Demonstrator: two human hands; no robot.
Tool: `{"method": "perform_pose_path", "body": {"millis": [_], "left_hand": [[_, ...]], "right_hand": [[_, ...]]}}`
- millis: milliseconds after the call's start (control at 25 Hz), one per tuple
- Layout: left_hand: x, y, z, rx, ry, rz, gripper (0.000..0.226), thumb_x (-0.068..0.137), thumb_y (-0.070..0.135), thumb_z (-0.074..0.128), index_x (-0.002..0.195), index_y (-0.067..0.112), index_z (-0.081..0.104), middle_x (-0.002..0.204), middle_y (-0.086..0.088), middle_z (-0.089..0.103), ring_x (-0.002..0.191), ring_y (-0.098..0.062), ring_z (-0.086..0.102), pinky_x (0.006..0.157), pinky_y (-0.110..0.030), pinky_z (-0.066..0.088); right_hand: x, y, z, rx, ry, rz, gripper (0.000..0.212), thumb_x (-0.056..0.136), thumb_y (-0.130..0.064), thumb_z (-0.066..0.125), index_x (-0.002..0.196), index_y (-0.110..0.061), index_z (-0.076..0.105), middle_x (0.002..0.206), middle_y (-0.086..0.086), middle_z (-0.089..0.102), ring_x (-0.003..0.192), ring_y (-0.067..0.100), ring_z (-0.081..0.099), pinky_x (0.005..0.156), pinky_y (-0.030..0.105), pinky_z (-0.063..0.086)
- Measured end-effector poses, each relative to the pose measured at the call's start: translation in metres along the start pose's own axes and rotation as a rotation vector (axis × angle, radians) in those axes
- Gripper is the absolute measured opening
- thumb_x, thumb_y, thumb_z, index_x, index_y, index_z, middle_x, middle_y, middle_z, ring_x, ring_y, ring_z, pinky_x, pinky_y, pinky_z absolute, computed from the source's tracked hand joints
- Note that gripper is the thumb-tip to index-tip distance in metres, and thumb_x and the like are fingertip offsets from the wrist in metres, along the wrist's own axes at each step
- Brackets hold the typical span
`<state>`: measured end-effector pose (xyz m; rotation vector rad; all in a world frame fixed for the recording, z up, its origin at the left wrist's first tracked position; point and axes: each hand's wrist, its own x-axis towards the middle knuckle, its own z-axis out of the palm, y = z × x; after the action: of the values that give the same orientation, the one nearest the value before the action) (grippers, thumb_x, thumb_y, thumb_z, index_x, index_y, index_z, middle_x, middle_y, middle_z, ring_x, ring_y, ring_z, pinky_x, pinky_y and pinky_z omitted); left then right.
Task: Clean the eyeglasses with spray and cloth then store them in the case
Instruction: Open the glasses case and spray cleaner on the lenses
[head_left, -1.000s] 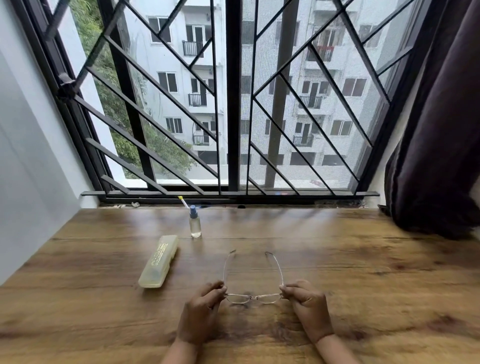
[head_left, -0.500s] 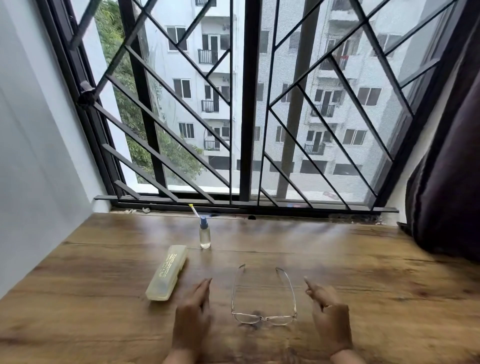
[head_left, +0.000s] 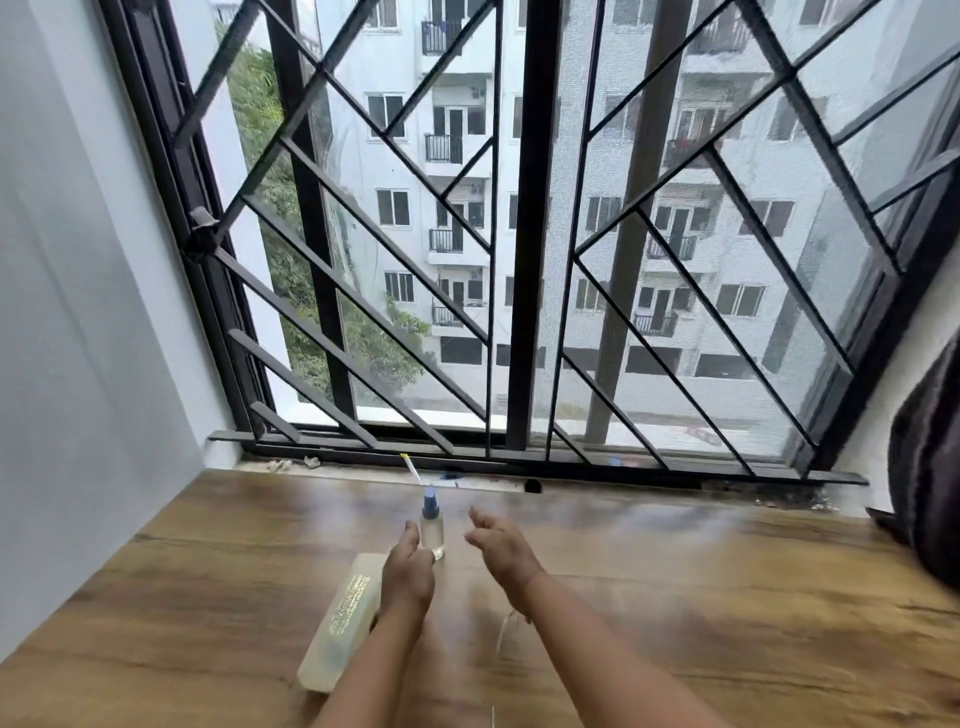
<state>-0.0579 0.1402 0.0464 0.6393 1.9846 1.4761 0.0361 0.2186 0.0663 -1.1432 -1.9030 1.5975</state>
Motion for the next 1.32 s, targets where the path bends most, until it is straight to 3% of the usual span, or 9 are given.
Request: {"method": "perform_pose_path", "body": {"millis": [120,200,320,480,640,840,1000,1120,1320], "left_hand": [[0.017,-0.004,0.005,0.018,-0.019,-0.045,0.034,0.084,0.010,0.046,0.117,0.014,0.058,0.122,-0.014,0.060,0.108,-0.030,0.055,0.089,-0.040,0.044],[0.022,-0.007,0.008,0.026,-0.039,-0.042,0.033,0.086,0.013,0.046,0.115,0.022,0.060,0.109,-0.008,0.066,0.098,-0.024,0.060,0.088,-0.041,0.049],[0.020,-0.002,0.010,-0.002,-0.027,-0.015,0.040,0.084,0.005,0.044,0.117,0.022,0.060,0.109,-0.005,0.067,0.100,-0.022,0.059,0.090,-0.039,0.048],[0.021,-0.002,0.012,-0.043,-0.012,-0.004,0.042,0.084,0.000,0.044,0.118,0.019,0.061,0.119,-0.001,0.062,0.109,-0.023,0.056,0.098,-0.040,0.044],[0.015,0.002,0.021,-0.062,-0.066,0.004,0.032,0.087,0.005,0.046,0.098,0.024,0.068,0.103,-0.003,0.070,0.098,-0.020,0.061,0.089,-0.039,0.048],[-0.020,0.017,0.054,-0.122,-0.297,0.047,0.038,0.073,-0.002,0.046,0.085,0.023,0.071,0.081,0.000,0.072,0.084,-0.024,0.065,0.074,-0.036,0.051],[-0.069,0.032,0.091,-0.127,-0.412,0.090,0.049,0.077,-0.011,0.036,0.088,0.024,0.069,0.056,0.013,0.062,0.061,-0.005,0.054,0.056,-0.020,0.043],[-0.107,0.042,0.120,-0.141,-0.515,0.111,0.053,0.077,-0.014,0.033,0.094,0.021,0.068,0.071,0.006,0.070,0.071,-0.010,0.062,0.062,-0.024,0.049],[-0.167,0.048,0.149,-0.125,-0.722,0.185,0.046,0.077,-0.018,0.031,0.078,0.017,0.062,0.048,0.014,0.055,0.047,0.007,0.047,0.050,-0.008,0.035]], "right_hand": [[0.025,0.005,0.014,0.000,-0.034,0.052,0.052,0.081,0.006,0.038,0.133,0.013,0.029,0.145,0.023,0.031,0.134,0.031,0.030,0.112,0.041,0.024],[0.032,0.007,0.022,0.028,-0.052,0.068,0.053,0.077,0.006,0.039,0.130,0.009,0.038,0.140,0.025,0.039,0.131,0.033,0.036,0.110,0.042,0.027],[0.039,0.014,0.031,0.095,-0.085,0.020,0.046,0.066,0.001,0.042,0.104,-0.009,0.066,0.113,0.018,0.065,0.110,0.032,0.058,0.100,0.046,0.043],[0.037,0.015,0.032,0.174,-0.117,-0.011,0.042,0.064,-0.004,0.043,0.093,-0.019,0.069,0.107,0.013,0.068,0.105,0.025,0.061,0.095,0.036,0.047],[0.024,0.019,0.016,0.146,-0.100,-0.064,0.042,0.064,-0.011,0.043,0.097,-0.016,0.069,0.105,0.011,0.069,0.103,0.023,0.062,0.096,0.042,0.047],[-0.016,0.035,-0.031,0.129,0.041,-0.074,0.044,0.070,-0.003,0.044,0.102,-0.020,0.068,0.101,0.005,0.071,0.098,0.019,0.065,0.090,0.039,0.051],[-0.060,0.050,-0.083,0.065,0.168,-0.070,0.051,0.068,-0.006,0.040,0.108,-0.021,0.066,0.100,0.000,0.071,0.090,0.015,0.065,0.079,0.028,0.052],[-0.106,0.054,-0.121,0.102,0.238,-0.094,0.048,0.074,0.003,0.040,0.106,-0.020,0.067,0.105,0.000,0.071,0.102,0.013,0.063,0.092,0.028,0.048],[-0.174,0.075,-0.157,0.125,0.337,-0.044,0.054,0.074,0.010,0.040,0.099,-0.028,0.071,0.102,-0.008,0.071,0.101,0.003,0.061,0.090,0.022,0.045]]}}
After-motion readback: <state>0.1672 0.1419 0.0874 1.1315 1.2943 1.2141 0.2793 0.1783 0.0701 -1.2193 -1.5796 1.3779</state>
